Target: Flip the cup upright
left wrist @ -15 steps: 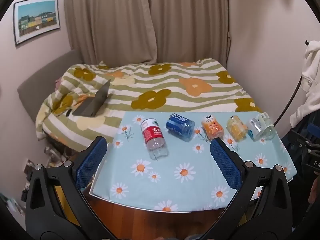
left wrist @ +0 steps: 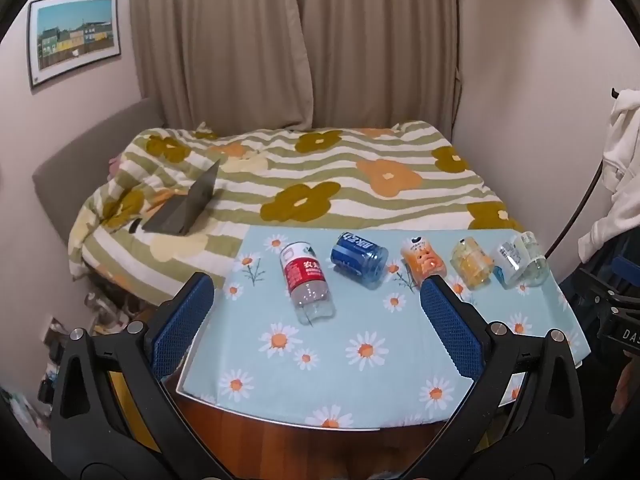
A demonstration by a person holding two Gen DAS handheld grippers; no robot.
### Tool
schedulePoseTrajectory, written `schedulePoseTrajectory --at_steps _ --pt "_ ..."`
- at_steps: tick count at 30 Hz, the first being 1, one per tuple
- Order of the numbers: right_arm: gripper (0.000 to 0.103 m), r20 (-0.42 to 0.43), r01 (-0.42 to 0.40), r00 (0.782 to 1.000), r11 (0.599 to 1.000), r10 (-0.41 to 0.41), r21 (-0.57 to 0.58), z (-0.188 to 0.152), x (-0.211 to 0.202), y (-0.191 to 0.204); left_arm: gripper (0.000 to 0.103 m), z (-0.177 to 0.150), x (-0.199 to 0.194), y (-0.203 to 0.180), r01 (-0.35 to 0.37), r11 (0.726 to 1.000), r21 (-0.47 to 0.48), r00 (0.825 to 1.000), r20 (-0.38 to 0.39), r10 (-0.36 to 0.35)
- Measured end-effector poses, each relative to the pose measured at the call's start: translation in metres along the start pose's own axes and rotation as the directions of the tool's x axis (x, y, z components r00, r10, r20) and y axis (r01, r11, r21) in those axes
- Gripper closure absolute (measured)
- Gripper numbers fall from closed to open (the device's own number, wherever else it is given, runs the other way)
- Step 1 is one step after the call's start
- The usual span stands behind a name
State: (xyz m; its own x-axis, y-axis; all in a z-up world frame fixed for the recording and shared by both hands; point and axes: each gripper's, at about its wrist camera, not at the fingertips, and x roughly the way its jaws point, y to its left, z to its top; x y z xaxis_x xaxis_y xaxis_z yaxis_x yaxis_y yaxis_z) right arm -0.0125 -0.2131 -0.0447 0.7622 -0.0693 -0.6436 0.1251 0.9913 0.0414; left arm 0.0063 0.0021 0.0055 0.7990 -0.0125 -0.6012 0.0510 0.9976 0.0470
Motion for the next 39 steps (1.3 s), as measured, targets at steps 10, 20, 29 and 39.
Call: schedulePoseTrajectory --at_steps 10,20,29,39 --pt "0.002 -0.002 -0.003 1.000 1.000 0.003 -0.002 0.0019 -0.0013 0.0015 0.000 0.0032 0.0030 -0.0012 0.003 1.000 0.001 1.000 0.003 -0.003" --pt "0.002 -0.002 -0.002 1.000 1.000 0.002 0.002 0.0039 -0.0019 0.0027 0.000 0.0024 0.0027 -0.0004 0.002 1.000 -0.002 1.000 0.004 -0.002" --pt "0.002 0.000 -0.004 1.000 1.000 0.004 0.002 0.0040 -0.0004 0.0026 0.000 0.0012 0.0038 -0.0001 0.003 1.000 0.000 1.000 0.003 -0.003" --pt "0.002 0.002 -0.004 1.000 1.000 0.004 0.002 0.0041 -0.0001 0.0029 0.000 0.0012 0.0039 -0.0001 0.004 1.000 0.002 1.000 0.003 -0.004"
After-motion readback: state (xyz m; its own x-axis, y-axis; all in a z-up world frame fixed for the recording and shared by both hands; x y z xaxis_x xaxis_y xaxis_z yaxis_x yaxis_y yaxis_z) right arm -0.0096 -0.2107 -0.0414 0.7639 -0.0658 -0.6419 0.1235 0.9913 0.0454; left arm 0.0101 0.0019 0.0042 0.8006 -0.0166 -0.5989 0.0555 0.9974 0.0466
